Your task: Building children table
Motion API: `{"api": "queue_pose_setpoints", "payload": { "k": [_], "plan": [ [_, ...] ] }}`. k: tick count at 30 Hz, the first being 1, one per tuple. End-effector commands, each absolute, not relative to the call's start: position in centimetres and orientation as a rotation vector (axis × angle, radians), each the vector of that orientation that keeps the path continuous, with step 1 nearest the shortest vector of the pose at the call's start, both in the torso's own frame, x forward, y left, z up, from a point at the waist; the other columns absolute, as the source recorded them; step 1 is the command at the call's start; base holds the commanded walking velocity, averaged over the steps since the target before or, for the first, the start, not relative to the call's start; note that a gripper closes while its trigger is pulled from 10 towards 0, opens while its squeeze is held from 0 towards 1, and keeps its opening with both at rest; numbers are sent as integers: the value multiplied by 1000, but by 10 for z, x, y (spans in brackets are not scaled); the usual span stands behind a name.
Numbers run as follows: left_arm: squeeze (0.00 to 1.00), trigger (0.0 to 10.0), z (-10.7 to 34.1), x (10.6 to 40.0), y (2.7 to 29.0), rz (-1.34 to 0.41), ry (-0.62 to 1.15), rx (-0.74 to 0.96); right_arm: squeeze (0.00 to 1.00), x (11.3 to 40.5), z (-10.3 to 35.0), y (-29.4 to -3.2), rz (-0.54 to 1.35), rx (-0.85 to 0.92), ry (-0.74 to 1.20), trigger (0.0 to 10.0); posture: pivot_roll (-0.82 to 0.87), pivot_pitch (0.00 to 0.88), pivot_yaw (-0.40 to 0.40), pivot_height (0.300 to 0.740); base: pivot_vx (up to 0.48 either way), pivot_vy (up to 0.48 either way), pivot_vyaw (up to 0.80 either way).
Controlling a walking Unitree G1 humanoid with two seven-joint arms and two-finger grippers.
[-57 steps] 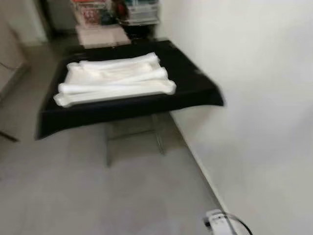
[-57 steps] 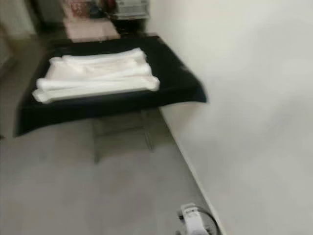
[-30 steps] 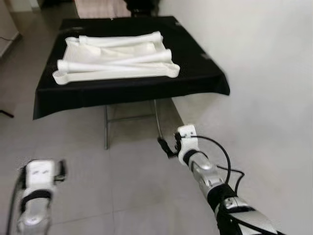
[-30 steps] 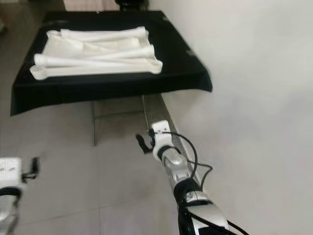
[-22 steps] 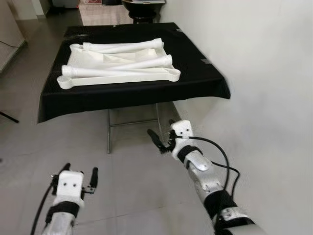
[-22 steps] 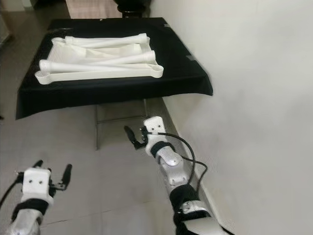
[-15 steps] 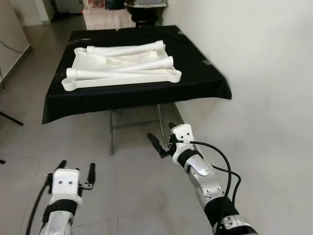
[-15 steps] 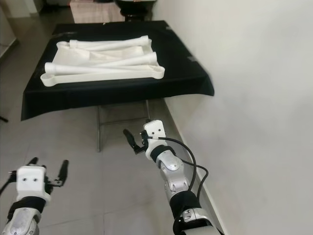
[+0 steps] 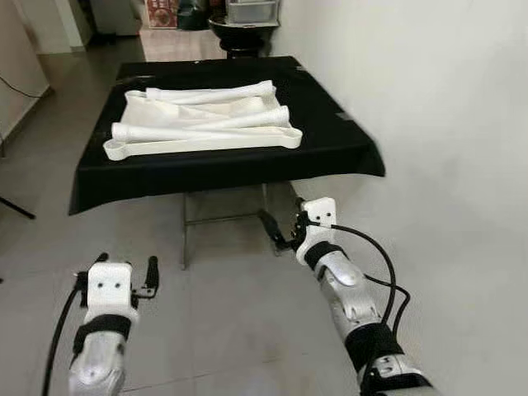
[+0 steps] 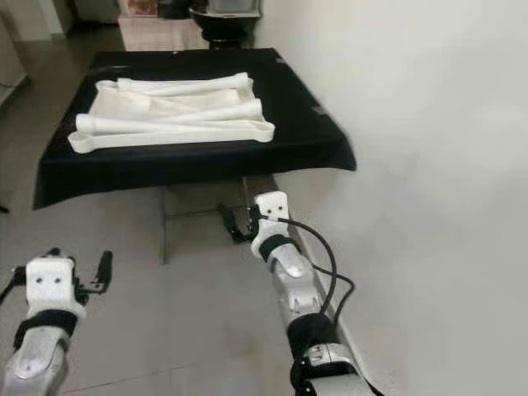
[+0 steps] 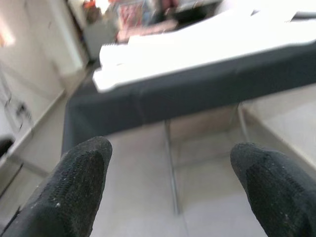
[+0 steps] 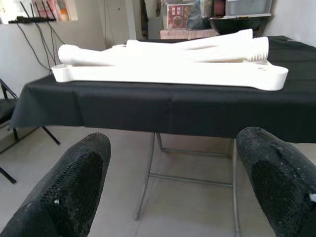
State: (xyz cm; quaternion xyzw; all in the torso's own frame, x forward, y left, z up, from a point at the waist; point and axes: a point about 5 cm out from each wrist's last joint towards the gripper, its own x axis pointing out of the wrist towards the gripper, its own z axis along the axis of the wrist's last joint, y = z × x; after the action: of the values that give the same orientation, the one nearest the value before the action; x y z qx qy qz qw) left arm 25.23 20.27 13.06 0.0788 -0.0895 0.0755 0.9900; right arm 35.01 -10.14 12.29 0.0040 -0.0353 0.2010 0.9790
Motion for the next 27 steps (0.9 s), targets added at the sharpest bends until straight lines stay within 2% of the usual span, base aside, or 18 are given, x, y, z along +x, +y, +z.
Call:
{"api": "queue_pose_setpoints", "payload": {
  "k": [1,7,12,16,27],
  "plan": [
    [0,10000,143,257,206,119,-200,207,0,353,133,-100,384,65,-105,10000,-136,0,26,740,315,0,0],
    [0,10000,137,256,218,179,-167,144,0,357,133,-93,409,108,-77,10000,-141,0,20,740,326,0,0],
    [0,10000,129,247,208,163,-143,147,0,352,131,-94,433,62,-85,10000,-149,0,20,740,352,0,0],
    [0,10000,133,252,210,154,-139,138,0,352,134,-94,446,49,-98,10000,-145,0,20,740,362,0,797],
    [0,10000,137,252,204,99,-135,163,0,354,136,-96,452,111,-94,10000,-147,0,24,740,371,0,0]
  ]
}}
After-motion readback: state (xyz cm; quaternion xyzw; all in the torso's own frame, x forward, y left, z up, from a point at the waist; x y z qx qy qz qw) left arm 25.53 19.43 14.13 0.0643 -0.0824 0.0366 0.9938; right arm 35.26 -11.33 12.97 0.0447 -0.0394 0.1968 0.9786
